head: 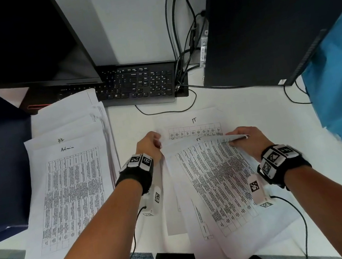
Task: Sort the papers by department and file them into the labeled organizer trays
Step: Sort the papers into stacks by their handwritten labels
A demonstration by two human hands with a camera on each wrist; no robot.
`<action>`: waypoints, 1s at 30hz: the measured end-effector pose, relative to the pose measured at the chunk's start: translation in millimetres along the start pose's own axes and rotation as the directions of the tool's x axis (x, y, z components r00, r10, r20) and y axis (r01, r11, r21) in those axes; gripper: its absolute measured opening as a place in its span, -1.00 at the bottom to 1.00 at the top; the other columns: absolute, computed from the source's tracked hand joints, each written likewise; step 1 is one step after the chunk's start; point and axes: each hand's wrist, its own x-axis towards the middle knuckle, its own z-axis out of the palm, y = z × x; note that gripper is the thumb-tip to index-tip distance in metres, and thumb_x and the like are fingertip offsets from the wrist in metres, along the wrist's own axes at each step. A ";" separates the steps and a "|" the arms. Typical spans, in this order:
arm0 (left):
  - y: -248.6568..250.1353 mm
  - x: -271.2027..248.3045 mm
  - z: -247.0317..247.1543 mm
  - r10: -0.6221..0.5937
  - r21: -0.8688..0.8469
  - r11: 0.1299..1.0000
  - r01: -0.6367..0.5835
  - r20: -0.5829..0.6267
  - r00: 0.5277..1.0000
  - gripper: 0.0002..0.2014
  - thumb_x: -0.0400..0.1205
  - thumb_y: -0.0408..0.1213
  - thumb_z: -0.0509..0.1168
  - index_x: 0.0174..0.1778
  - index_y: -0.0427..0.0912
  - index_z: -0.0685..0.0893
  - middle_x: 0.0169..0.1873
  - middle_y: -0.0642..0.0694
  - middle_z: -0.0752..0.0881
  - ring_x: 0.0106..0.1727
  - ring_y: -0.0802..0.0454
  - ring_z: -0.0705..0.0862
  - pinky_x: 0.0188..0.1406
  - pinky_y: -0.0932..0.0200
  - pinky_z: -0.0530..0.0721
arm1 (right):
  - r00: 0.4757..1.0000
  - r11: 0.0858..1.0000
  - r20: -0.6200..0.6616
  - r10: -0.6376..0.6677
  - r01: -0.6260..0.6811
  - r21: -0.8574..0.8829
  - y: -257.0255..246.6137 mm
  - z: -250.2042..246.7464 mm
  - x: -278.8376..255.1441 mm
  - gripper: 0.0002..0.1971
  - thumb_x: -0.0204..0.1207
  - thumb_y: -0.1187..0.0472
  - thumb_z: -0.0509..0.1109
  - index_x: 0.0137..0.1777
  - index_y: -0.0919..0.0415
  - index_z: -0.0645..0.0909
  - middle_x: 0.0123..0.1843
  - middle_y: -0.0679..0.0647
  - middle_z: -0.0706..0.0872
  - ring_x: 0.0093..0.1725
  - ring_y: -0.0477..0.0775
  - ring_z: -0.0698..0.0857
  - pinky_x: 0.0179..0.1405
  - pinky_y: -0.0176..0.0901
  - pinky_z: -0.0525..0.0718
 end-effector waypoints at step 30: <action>13.6 4.7 2.2 -0.170 -0.579 0.799 0.163 0.042 0.985 -0.85 0.72 -0.29 0.11 0.00 -0.16 0.59 -0.21 -0.09 0.70 -0.19 -0.09 0.62 -0.04 -0.04 0.67 | 0.999 0.988 -0.029 0.034 -0.029 0.153 6.1 -3.4 -17.0 -0.70 0.39 0.72 0.25 -0.38 0.35 0.60 -0.20 0.21 0.64 -0.23 0.05 0.60 -0.36 -0.39 0.68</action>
